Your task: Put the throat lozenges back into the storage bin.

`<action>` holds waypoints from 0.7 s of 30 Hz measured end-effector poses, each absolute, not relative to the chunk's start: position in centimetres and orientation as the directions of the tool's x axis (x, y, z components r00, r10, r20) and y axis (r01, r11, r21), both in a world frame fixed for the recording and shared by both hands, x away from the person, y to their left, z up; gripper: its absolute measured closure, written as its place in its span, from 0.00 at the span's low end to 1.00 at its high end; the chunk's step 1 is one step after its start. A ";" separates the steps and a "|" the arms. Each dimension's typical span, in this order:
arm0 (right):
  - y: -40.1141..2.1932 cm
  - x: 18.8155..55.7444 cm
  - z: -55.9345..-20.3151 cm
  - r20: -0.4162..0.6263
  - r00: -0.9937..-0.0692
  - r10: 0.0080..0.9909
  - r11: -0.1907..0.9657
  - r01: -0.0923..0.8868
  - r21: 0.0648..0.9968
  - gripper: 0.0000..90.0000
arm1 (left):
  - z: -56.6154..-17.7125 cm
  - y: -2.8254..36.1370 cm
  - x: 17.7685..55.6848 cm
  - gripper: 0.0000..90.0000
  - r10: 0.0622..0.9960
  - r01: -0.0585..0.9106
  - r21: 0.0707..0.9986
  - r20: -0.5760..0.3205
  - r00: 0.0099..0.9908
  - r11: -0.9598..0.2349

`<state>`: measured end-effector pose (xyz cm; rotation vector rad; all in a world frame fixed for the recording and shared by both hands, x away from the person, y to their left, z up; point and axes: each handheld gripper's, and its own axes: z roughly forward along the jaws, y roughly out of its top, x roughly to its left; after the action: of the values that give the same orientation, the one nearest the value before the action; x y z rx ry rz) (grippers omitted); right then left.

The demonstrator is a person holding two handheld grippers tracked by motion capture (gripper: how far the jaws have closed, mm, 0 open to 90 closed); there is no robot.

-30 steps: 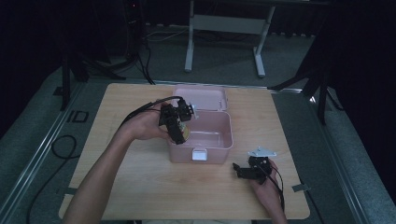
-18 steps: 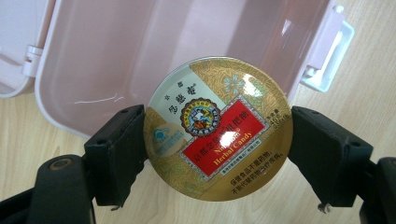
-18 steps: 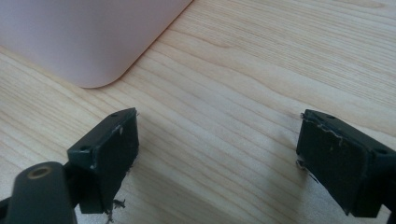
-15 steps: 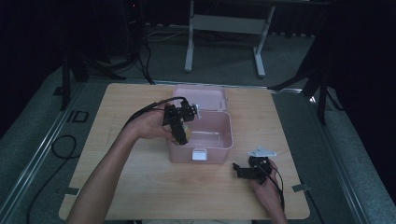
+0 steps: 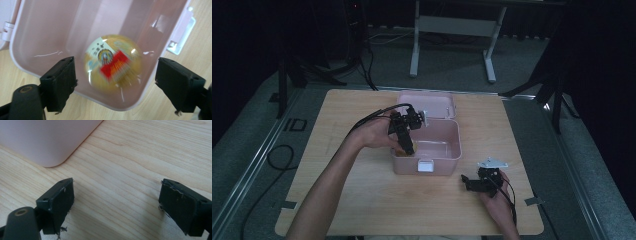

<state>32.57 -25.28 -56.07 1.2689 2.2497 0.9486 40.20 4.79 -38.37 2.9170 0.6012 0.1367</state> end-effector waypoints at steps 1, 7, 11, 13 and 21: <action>-25.3 32.6 -56.1 -0.005 -0.515 0.857 0.362 0.595 0.718 0.14 | -38.3 4.9 40.2 0.19 0.403 0.386 0.183 0.065 0.913 -0.904; -25.3 32.6 -56.1 -0.006 -0.518 0.855 0.364 0.592 0.719 0.14 | -37.6 6.0 40.1 0.23 0.437 0.406 0.227 0.107 0.893 -0.885; -25.3 32.6 -56.1 -0.005 -0.518 0.855 0.364 0.593 0.718 0.14 | -37.2 7.2 39.9 0.24 0.458 0.419 0.254 0.118 0.881 -0.871; -25.3 32.6 -56.1 -0.006 -0.518 0.855 0.364 0.593 0.718 0.14 | -37.0 8.0 39.8 0.25 0.480 0.435 0.271 0.131 0.867 -0.859; -25.3 32.6 -56.1 -0.005 -0.518 0.856 0.363 0.592 0.719 0.14 | -36.8 11.2 39.0 0.25 0.545 0.480 0.314 0.169 0.821 -0.819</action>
<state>32.57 -25.27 -56.08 1.2649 2.2501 0.9512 39.00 11.16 -36.84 2.7468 0.7877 0.3675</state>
